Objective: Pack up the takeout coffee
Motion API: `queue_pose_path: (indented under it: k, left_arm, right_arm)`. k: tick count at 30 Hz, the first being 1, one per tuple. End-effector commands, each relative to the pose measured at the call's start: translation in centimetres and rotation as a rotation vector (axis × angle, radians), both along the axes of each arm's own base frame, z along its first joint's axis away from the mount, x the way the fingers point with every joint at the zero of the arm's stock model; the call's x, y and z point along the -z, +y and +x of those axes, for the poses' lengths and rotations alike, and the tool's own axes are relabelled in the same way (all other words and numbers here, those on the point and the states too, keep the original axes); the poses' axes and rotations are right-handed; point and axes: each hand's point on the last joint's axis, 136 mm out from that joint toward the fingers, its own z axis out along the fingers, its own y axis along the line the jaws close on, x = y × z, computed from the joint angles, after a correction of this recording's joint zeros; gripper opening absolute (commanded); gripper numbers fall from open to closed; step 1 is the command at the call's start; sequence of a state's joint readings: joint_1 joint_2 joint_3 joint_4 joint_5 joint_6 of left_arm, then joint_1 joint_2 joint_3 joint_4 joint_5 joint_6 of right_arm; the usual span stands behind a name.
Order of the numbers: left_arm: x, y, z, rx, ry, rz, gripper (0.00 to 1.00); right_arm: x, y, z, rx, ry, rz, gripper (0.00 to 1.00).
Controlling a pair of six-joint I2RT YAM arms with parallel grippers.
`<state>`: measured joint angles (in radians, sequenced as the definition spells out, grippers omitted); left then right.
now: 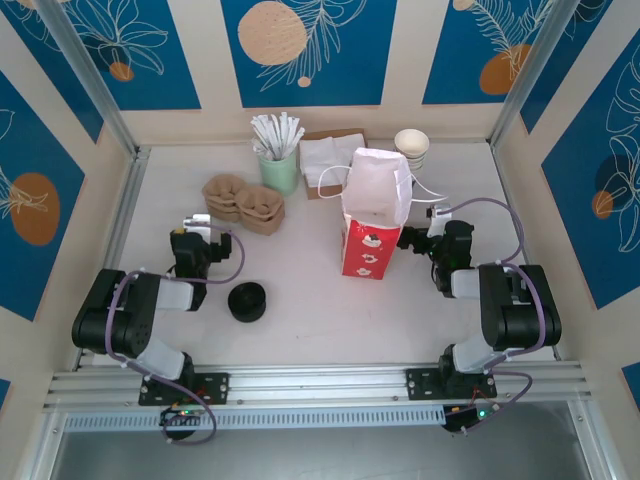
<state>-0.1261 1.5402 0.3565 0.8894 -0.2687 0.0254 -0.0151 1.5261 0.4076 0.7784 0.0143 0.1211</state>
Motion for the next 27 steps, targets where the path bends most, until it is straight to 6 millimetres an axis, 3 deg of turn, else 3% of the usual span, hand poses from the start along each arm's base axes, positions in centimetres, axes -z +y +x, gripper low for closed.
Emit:
queue_pose_path:
  k: [1, 20, 23, 27]
  left_arm:
    - [-0.7, 0.4, 0.6, -0.007, -0.019, -0.020, 0.99]
    - [-0.8, 0.4, 0.5, -0.008, -0.024, -0.021, 0.99]
    - [-1.5, 0.2, 0.4, 0.001, -0.025, -0.016, 0.99]
    - [-4.1, 0.7, -0.1, -0.028, -0.026, -0.006, 0.99]
  right_arm:
    - [-1.1, 0.1, 0.5, -0.017, -0.048, -0.018, 0.99]
    - [-1.2, -0.1, 0.5, -0.009, -0.051, -0.013, 0.99]
    - [-2.0, -0.6, 0.1, 0.011, -0.075, -0.004, 0.99]
    - [-3.6, -2.1, -0.9, 0.095, -0.084, -0.004, 0.99]
